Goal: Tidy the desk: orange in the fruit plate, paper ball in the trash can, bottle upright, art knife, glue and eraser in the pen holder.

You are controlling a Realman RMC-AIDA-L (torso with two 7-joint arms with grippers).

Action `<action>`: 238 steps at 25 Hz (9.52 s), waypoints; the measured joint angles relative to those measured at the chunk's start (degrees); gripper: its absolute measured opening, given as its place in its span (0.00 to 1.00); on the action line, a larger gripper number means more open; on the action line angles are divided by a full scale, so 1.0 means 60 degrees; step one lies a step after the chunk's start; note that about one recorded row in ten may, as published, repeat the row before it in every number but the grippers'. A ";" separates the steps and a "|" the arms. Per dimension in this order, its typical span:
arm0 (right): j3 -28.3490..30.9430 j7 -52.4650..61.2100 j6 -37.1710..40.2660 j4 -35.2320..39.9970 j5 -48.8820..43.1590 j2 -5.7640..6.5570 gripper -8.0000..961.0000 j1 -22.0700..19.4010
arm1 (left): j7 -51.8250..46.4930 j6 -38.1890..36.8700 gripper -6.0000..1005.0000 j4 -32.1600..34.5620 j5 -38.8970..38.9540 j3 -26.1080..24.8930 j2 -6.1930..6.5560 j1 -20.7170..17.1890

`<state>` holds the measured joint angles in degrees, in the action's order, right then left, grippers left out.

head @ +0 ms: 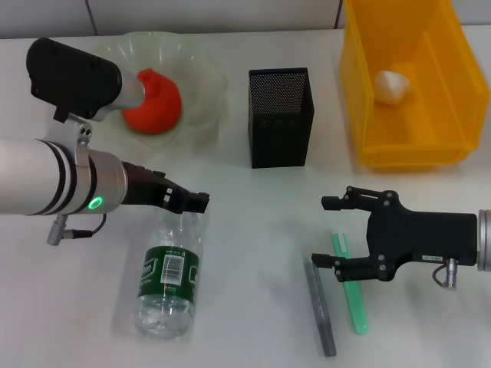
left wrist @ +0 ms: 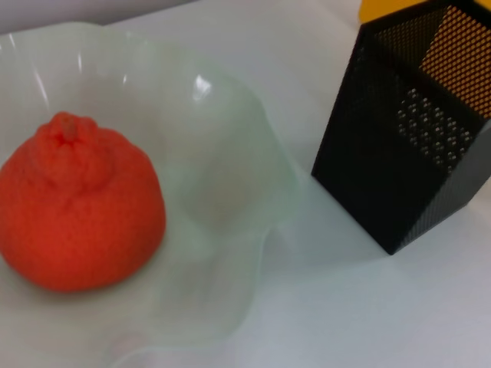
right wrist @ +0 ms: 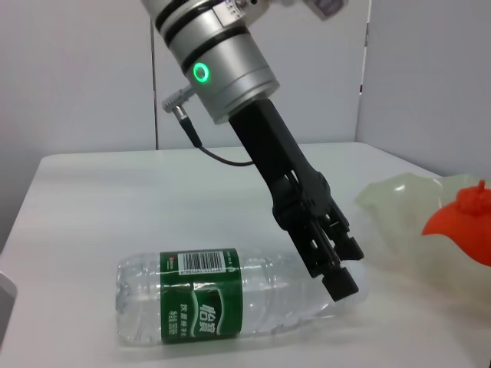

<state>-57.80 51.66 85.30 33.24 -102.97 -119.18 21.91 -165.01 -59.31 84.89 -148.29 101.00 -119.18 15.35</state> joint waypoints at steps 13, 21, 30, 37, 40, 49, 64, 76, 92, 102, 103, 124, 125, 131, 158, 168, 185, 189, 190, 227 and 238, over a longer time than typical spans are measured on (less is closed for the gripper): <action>-0.0042 0.0149 -0.0067 -0.0001 -0.0024 0.0009 0.88 0.0017 | 0.0004 -0.0637 0.75 -0.0579 0.0155 -0.0086 -0.0001 0.0658; -0.0043 0.0362 -0.0082 0.0050 -0.0024 0.0029 0.88 0.0024 | 0.0305 -0.0721 0.50 -0.0618 0.0107 -0.0004 0.0015 0.0727; 0.0011 0.0585 0.0013 0.0101 -0.0018 0.0030 0.88 0.0025 | 0.3038 -0.0580 0.46 0.0384 0.1876 -0.1129 0.0076 -0.0439; -0.0046 0.0852 0.0049 0.0217 0.0032 0.0013 0.88 0.0025 | 0.5742 -0.0550 0.46 0.0355 0.3856 -0.2264 0.0088 -0.1194; -0.0045 0.0955 0.0127 0.0273 0.0035 0.0002 0.88 0.0026 | 0.7105 -0.0624 0.46 0.0164 0.4901 -0.2858 0.0091 -0.1491; -0.0063 0.1482 0.0182 0.0498 0.0038 -0.0033 0.88 0.0101 | 1.1486 -0.1928 0.46 -0.1918 0.8201 -0.5158 0.0102 -0.1686; -0.0064 0.1793 0.0262 0.0496 0.0053 -0.0040 0.88 0.0342 | 1.3990 -0.3841 0.46 -0.3654 0.9569 -0.7122 0.0101 -0.1541; -0.0078 0.1850 0.0297 0.0442 0.0053 -0.0044 0.88 0.0353 | 1.4209 -0.4091 0.45 -0.3732 0.9801 -0.7300 0.0102 -0.1547; -0.0163 0.1850 0.0395 0.0421 0.0052 -0.0045 0.88 0.0339 | 1.5240 -0.4163 0.45 -0.4567 1.0662 -0.7369 0.0074 -0.1465; -0.0165 0.1850 0.0479 0.0463 0.0052 -0.0042 0.88 0.0289 | 1.5881 -0.4242 0.63 -0.4961 1.1123 -0.7371 0.0056 -0.1392; -0.0165 0.1850 0.0522 0.0479 0.0051 -0.0033 0.88 0.0278 | 1.6002 -0.4323 0.66 -0.4960 1.1375 -0.7372 0.0071 -0.1423; -0.2128 1.2239 0.1201 0.8682 -0.3825 0.0017 0.88 0.0701 | 1.8834 -0.7284 0.80 -0.6373 1.0094 -0.7732 0.0096 -0.1618; -0.2552 1.3159 0.1294 0.9189 -0.4613 0.0013 0.88 0.0929 | 1.9107 -0.7258 0.80 -0.6704 0.9935 -0.7676 0.0096 -0.1552; -0.4139 1.6919 0.2140 0.9507 -0.6850 0.0035 0.88 0.2480 | 2.0240 -0.6875 0.79 -0.8231 0.9110 -0.7658 0.0103 -0.1036; -0.6051 1.8827 0.1342 0.7856 -0.7747 -0.0059 0.88 0.2350 | 2.0215 -0.6361 0.79 -0.8597 0.8585 -0.7635 0.0114 -0.0524; -0.6452 1.8797 0.0729 0.7221 -0.7730 -0.0058 0.88 0.2583 | 2.0252 -0.6363 0.79 -0.8598 0.8586 -0.7635 0.0117 -0.0511; -0.6824 1.8759 0.0351 0.6823 -0.7737 -0.0044 0.88 0.2650 | 2.0254 -0.6345 0.79 -0.8708 0.8587 -0.7635 0.0117 -0.0507; -0.6854 1.8752 0.0289 0.6717 -0.7738 -0.0050 0.88 0.2649 | 2.0262 -0.6362 0.79 -0.8715 0.8587 -0.7636 0.0117 -0.0526; -0.6893 1.8749 0.0268 0.6715 -0.7738 -0.0051 0.88 0.2652 | 2.0264 -0.6400 0.79 -0.8715 0.8587 -0.7636 0.0117 -0.0541; -0.7244 1.8968 0.0278 0.6483 -0.7743 -0.0059 0.38 0.2770 | 2.0256 -0.6547 0.79 -0.8660 0.8587 -0.7650 0.0130 -0.0536; -0.7208 1.8974 0.0328 0.6432 -0.7703 -0.0059 0.34 0.2764 | 2.0220 -0.6595 0.79 -0.8628 0.8587 -0.7650 0.0132 -0.0507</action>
<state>-101.05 165.50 87.27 71.84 -149.19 -119.53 38.49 -43.69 -98.88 33.13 -96.77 55.10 -118.38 12.30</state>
